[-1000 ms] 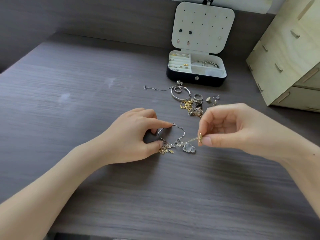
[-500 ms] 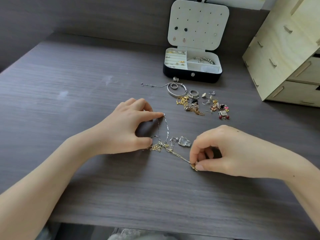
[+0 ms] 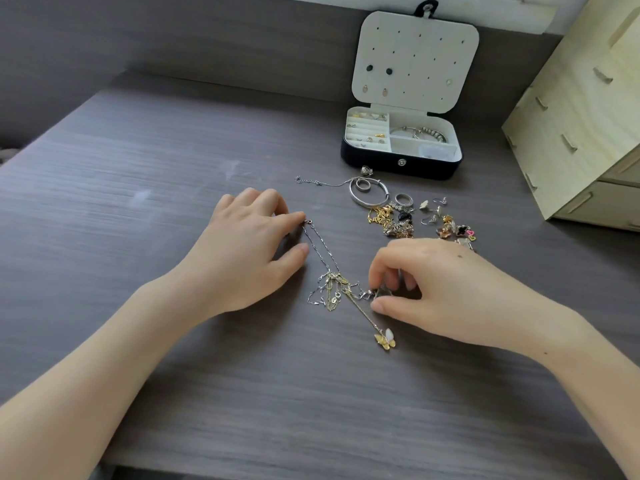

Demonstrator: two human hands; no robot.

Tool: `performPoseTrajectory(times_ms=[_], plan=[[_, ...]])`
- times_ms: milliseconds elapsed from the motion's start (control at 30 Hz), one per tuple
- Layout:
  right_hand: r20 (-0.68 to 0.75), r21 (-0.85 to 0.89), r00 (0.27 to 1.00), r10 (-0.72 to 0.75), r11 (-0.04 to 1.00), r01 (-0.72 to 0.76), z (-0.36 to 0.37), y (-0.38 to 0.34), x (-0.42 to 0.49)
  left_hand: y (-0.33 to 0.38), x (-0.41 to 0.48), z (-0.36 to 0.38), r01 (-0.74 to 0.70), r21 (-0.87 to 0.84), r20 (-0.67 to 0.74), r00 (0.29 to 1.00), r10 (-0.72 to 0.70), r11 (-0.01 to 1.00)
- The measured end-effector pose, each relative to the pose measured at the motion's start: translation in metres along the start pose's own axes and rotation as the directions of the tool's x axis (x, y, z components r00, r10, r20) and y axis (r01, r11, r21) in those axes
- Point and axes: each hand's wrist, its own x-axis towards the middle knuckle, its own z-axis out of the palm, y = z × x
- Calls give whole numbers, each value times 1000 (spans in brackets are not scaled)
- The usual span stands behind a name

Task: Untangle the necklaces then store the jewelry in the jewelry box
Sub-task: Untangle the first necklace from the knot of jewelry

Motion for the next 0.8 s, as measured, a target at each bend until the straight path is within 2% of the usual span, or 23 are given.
performPoseTrajectory(times_ms=[67, 133, 300, 400, 567, 667, 800], plan=[[-5, -11, 1000, 20, 1000, -20, 0, 1, 2, -1, 0, 1, 16, 37, -33, 999, -15, 999], [-32, -31, 999, 38, 999, -39, 0, 3, 4, 1, 0, -1, -5, -10, -66, 998, 4, 1000], [-182, -93, 981, 69, 992, -87, 8, 6, 10, 17, -4, -8, -157, -347, -32, 987, 156, 925], [-268, -133, 961, 60, 986, -98, 15, 5, 12, 20, -7, -5, -200, -364, 46, 972, 232, 910], [-402, -162, 915, 47, 979, -122, 19, 3, 13, 18, -8, -4, -179, -383, 118, 964, 240, 906], [-336, -17, 942, 18, 1000, -25, 20, -3, 9, 14, -7, -8, -146, -409, 155, 962, 227, 901], [-214, -4, 977, -1, 1000, 0, 22, -3, 6, 10, -8, -16, -110, -426, 225, 948, 223, 898]])
